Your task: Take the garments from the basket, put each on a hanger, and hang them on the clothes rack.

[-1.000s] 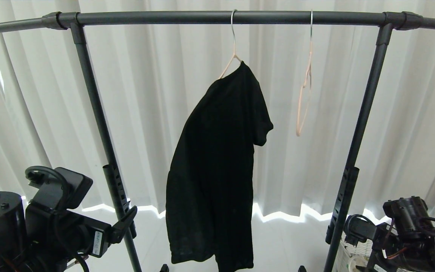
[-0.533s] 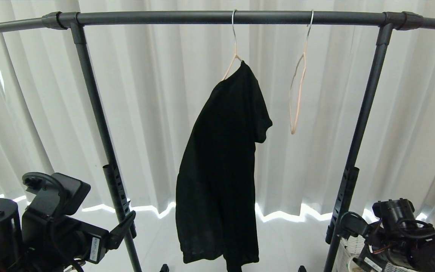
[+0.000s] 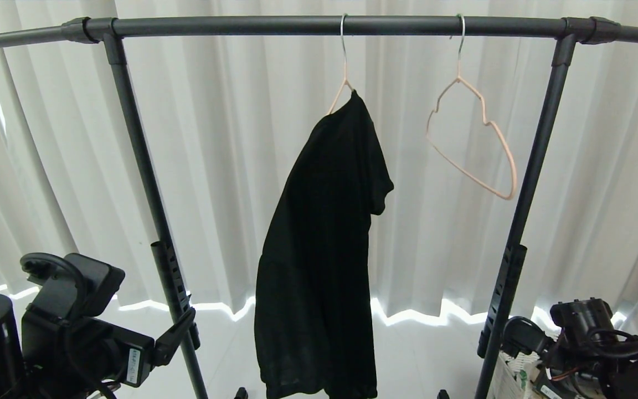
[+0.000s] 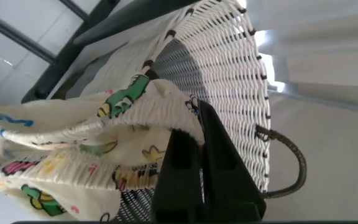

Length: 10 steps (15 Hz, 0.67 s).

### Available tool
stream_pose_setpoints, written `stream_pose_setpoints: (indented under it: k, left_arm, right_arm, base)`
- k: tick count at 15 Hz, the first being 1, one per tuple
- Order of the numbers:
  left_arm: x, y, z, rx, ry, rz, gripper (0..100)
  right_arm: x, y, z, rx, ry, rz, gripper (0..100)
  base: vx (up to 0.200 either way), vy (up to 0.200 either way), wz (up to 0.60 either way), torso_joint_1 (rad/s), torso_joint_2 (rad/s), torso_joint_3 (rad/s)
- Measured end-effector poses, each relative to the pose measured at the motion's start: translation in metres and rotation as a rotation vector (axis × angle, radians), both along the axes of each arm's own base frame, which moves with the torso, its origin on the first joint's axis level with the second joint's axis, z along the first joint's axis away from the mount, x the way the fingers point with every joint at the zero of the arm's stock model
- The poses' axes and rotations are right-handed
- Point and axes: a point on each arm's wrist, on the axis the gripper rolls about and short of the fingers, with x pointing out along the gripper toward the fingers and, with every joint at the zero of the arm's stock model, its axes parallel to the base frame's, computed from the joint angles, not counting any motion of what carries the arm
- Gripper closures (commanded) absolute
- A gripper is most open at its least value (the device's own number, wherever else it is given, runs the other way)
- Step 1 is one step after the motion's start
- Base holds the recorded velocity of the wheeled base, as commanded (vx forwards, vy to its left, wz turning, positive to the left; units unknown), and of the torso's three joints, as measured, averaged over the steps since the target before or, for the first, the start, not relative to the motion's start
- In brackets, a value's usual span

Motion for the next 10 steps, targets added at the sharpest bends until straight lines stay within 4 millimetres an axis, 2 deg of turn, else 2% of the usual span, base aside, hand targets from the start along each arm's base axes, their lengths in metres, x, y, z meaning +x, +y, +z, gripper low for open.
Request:
stream_pose_setpoints:
  k: [2,10]
  left_arm:
    - [0.0,0.0,0.001,0.0,-0.006,-0.001,0]
    - [-0.009,0.004,0.01,0.008,-0.065,-0.012,0]
  right_arm:
    - [-0.008,0.002,0.012,0.006,-0.029,0.016,100]
    - [-0.048,0.028,0.068,0.023,-0.076,0.192,100]
  base:
    - [0.0,0.0,0.0,0.0,0.0,0.0]
    - [-0.2,0.0,0.0,0.002,0.0,0.003]
